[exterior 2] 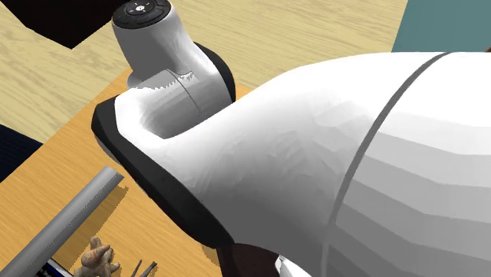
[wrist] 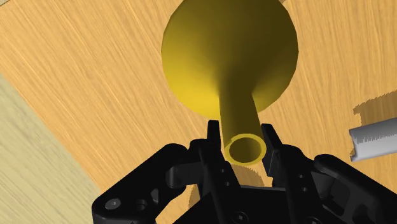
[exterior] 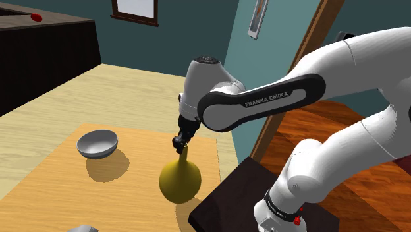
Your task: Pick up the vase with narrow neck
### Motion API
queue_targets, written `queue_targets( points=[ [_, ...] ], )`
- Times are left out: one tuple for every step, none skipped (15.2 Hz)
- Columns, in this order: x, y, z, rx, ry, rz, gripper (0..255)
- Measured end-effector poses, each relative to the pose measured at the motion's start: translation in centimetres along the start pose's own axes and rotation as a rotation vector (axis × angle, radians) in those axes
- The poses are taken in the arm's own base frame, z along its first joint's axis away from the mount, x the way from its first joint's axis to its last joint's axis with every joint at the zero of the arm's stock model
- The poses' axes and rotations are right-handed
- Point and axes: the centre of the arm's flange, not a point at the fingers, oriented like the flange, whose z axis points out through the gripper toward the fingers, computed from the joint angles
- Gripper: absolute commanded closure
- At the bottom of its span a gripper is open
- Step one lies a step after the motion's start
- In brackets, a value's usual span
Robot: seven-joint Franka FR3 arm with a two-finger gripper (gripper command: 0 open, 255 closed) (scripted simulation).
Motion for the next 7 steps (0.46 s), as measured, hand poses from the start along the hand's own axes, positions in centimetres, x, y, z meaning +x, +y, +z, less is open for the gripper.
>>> queue_targets(
  points=[
    [0.0,0.0,-0.5,0.0,0.0,0.0,255],
    [0.1,0.1,-1.0,0.0,0.0,0.0,255],
    [0.4,0.1,-1.5,0.0,0.0,0.0,255],
    [0.4,0.1,-2.0,0.0,0.0,0.0,255],
    [0.4,0.1,-2.6,0.0,0.0,0.0,255],
    [0.4,0.0,-3.2,0.0,0.0,0.0,255],
    [0.5,0.0,-3.5,0.0,0.0,0.0,255]
  ],
)
